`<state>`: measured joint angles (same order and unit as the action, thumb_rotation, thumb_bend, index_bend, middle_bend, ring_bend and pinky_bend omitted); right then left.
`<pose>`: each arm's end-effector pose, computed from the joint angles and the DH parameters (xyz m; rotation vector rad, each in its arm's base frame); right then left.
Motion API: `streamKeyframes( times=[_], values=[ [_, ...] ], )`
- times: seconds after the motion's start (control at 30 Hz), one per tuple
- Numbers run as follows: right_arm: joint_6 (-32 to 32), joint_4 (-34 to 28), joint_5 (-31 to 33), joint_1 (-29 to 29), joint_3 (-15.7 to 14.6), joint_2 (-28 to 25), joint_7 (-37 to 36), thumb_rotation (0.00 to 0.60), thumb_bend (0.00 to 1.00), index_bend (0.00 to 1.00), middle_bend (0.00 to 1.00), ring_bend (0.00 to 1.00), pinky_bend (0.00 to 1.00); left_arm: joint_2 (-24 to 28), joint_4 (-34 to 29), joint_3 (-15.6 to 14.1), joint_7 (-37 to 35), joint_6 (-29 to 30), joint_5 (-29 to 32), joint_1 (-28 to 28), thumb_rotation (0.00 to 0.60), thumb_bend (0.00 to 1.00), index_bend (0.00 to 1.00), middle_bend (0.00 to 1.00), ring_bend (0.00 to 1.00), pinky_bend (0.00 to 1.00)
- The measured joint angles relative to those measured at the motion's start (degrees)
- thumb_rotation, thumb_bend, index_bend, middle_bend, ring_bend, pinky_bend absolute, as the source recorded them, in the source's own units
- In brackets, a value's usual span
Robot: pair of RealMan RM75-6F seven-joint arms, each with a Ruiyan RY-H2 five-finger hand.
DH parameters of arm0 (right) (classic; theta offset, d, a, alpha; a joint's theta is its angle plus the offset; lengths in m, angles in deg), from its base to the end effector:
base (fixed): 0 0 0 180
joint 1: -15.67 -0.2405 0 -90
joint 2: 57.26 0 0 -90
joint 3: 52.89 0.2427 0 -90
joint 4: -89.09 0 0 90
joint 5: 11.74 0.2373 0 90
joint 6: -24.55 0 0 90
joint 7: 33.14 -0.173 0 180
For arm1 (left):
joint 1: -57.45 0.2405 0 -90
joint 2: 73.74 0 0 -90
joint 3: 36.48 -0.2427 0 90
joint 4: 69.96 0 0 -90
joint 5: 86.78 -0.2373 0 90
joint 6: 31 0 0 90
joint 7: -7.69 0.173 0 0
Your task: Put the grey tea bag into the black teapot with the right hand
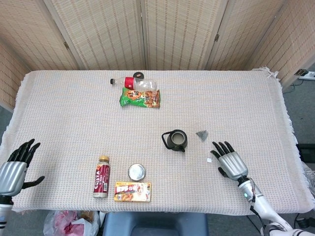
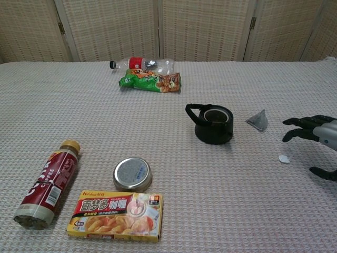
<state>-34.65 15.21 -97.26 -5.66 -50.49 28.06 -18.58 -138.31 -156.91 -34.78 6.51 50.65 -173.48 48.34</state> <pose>-0.2842 -0.2838 -0.0338 1.8939 -0.8202 0.6469 -0.3181 0.2318 0.1234 -1.4901 -0.8569 -0.8662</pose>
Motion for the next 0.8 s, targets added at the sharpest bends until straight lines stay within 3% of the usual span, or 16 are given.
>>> streamKeyframes(
  times=[0.4, 0.8],
  values=[
    [-0.07, 4.89, -0.96, -2.67, -0.28, 4.23, -2.97, 0.600, 0.36, 0.32, 0.00, 0.00, 0.00, 0.36, 0.08, -0.12, -1.20, 0.03, -0.17, 0.12, 0.600, 0.19, 0.00, 0.00, 0.00, 0.18],
    [-3.88, 6.65, -2.83, -2.54, -1.39, 5.08, -5.08, 0.600, 0.38, 0.43, 0.00, 0.00, 0.00, 0.62, -0.15, -0.52, -1.38, -0.03, -0.71, 0.21, 0.600, 0.19, 0.00, 0.00, 0.00, 0.18]
  ],
)
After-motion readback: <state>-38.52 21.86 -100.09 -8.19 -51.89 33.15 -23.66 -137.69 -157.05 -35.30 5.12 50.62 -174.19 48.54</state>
